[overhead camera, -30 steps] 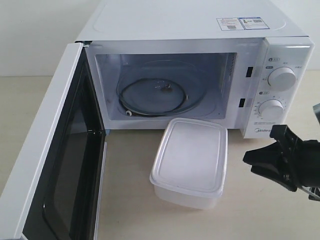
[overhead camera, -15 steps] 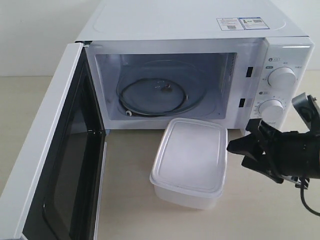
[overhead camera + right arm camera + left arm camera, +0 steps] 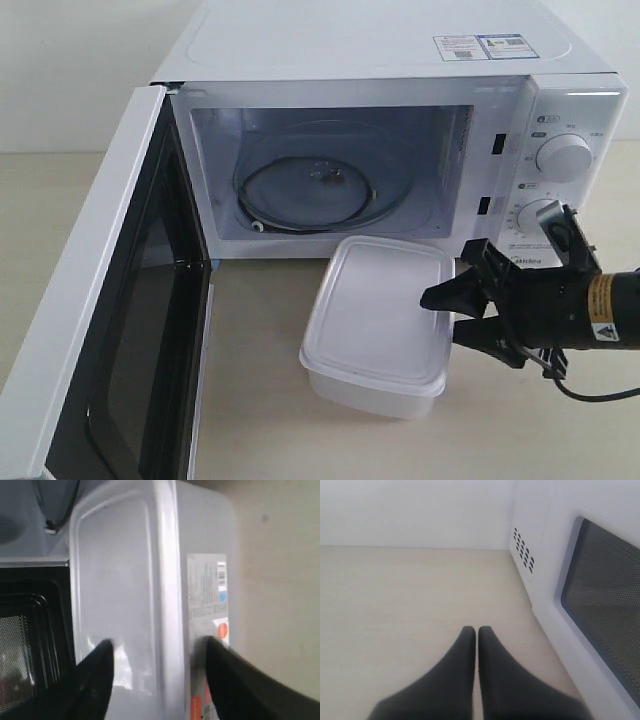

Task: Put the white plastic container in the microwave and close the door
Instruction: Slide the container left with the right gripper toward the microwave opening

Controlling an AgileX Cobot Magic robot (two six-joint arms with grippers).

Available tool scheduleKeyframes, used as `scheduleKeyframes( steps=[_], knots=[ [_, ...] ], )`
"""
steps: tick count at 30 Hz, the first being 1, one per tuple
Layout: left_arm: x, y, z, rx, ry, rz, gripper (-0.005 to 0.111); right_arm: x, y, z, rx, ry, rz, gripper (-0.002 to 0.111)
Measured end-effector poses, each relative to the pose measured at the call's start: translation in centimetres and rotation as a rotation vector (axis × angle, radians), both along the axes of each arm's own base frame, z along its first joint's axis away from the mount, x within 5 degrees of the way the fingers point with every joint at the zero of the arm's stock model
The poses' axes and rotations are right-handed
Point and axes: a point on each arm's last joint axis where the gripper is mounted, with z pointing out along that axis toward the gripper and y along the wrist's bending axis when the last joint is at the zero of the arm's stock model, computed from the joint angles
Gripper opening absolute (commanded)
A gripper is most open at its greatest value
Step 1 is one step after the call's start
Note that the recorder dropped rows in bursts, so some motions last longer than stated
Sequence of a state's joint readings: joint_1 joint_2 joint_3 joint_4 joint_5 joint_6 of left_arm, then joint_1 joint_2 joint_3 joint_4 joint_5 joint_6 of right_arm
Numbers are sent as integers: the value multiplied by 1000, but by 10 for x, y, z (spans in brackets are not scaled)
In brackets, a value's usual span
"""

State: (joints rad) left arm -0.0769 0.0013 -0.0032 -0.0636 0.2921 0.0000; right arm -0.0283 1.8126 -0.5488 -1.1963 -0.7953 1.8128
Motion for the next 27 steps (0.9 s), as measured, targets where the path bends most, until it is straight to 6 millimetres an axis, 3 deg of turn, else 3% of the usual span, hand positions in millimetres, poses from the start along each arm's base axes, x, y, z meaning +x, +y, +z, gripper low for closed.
scheduleKeyframes(
  steps=[4,9,27],
  knots=[
    [0,0,0,0,0,0,4,4,1,-5,8,7,7,46],
    [0,0,0,0,0,0,4,4,1,-5,9,4,9,0],
    [0,0,0,0,0,0,4,4,6,1,35,-99,103,0]
  ],
)
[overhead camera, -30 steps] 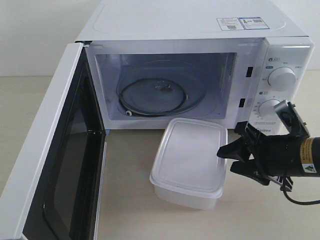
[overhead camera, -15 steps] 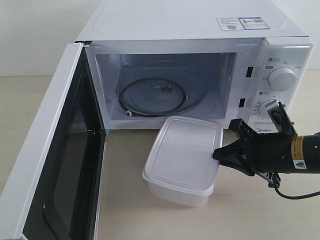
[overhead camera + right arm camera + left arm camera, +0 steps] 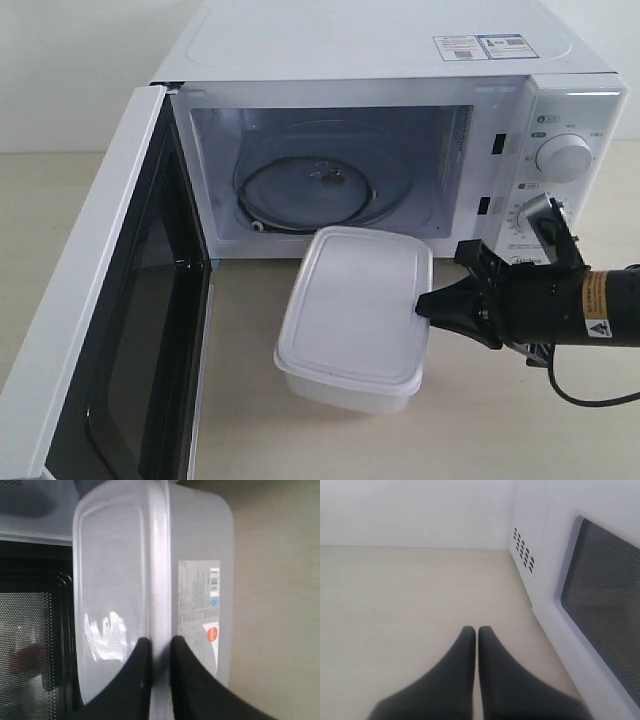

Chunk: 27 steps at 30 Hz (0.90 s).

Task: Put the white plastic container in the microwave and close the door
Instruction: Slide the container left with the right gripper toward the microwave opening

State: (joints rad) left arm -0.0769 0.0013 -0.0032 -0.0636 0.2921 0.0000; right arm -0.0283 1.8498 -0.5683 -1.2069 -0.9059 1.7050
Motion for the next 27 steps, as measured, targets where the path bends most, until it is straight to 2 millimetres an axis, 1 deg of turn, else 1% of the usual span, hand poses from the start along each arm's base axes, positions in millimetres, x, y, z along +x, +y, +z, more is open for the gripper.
scheduleKeyframes(
  steps=[12,14,18,22,23,24,25,26,27],
  knots=[
    [0,0,0,0,0,0,4,-1,7,13,119,-99,68,0],
    [0,0,0,0,0,0,4,-4,9,12,135,-113,54,0],
    [0,0,0,0,0,0,4,-23,14,4,143,-138,-38,0],
    [0,0,0,0,0,0,4,-51,18,-8,106,-149,-184,0],
    [0,0,0,0,0,0,4,-62,21,-13,80,-122,-256,0],
    [0,0,0,0,0,0,4,-65,23,-14,70,-115,-278,0],
    [0,0,0,0,0,0,4,-68,31,-13,65,-124,-287,0],
    [0,0,0,0,0,0,4,-69,35,-11,66,-137,-286,0],
    [0,0,0,0,0,0,4,-68,46,-5,76,-173,-289,0]
  ],
)
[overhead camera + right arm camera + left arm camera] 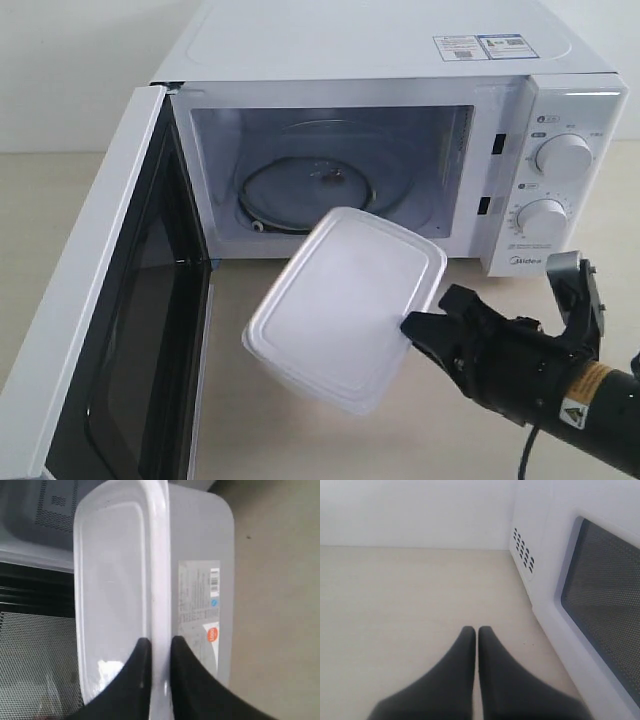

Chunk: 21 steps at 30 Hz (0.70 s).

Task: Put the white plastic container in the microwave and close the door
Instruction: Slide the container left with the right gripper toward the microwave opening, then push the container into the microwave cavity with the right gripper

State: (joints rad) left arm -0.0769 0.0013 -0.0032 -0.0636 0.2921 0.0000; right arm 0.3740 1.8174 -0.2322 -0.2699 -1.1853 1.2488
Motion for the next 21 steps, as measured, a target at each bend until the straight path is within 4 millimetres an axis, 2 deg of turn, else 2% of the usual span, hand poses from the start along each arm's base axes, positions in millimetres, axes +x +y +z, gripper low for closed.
scheduleKeyframes(
  steps=[3,5,7,13,17,21],
  knots=[
    [0,0,0,0,0,0,4,8,14,8,30,-49,-75,0],
    [0,0,0,0,0,0,4,23,19,17,76,-91,-203,0],
    [0,0,0,0,0,0,4,40,25,24,95,-88,-254,0],
    [0,0,0,0,0,0,4,92,48,52,31,-100,-307,0],
    [0,0,0,0,0,0,4,112,57,66,-24,-63,-330,0],
    [0,0,0,0,0,0,4,130,64,78,-48,-110,-353,0]
  ],
)
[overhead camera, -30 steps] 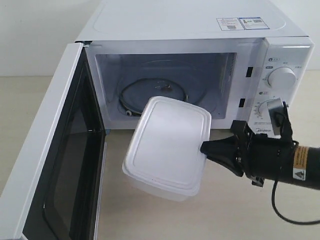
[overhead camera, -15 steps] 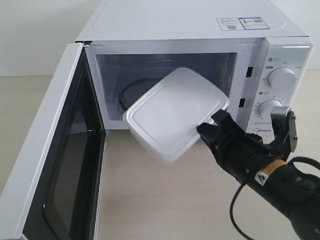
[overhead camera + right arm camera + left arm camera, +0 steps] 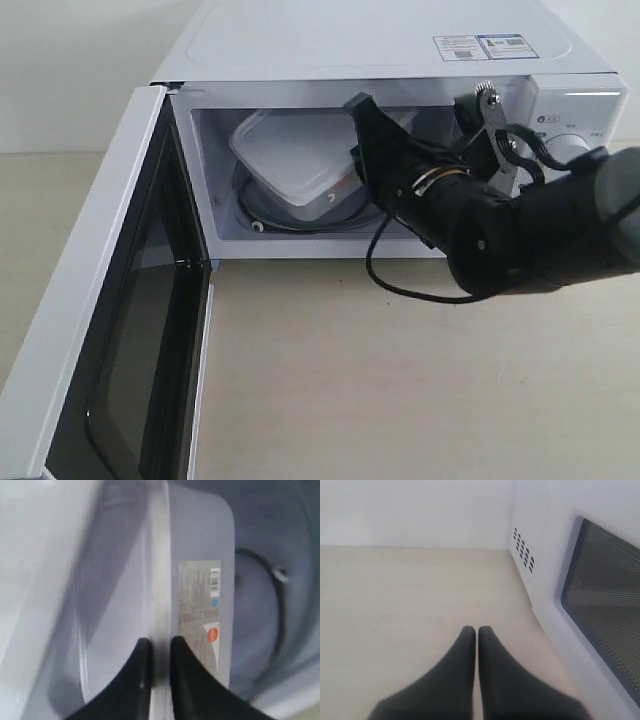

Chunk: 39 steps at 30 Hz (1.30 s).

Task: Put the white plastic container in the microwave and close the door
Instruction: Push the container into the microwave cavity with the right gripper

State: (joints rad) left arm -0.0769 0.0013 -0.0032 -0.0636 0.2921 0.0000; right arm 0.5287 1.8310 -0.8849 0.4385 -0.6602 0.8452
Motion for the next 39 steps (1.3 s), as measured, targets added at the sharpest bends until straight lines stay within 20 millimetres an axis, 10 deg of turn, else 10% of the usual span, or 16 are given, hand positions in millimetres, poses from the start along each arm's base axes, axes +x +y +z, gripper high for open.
scheduleKeyframes(
  steps=[13,22,30,39],
  knots=[
    [0,0,0,0,0,0,4,23,10,-26,174,45,-83,1],
    [0,0,0,0,0,0,4,25,5,-31,238,55,-156,39],
    [0,0,0,0,0,0,4,23,6,-33,231,90,-149,-1],
    [0,0,0,0,0,0,4,-12,17,-25,-128,-6,263,0]
  ],
)
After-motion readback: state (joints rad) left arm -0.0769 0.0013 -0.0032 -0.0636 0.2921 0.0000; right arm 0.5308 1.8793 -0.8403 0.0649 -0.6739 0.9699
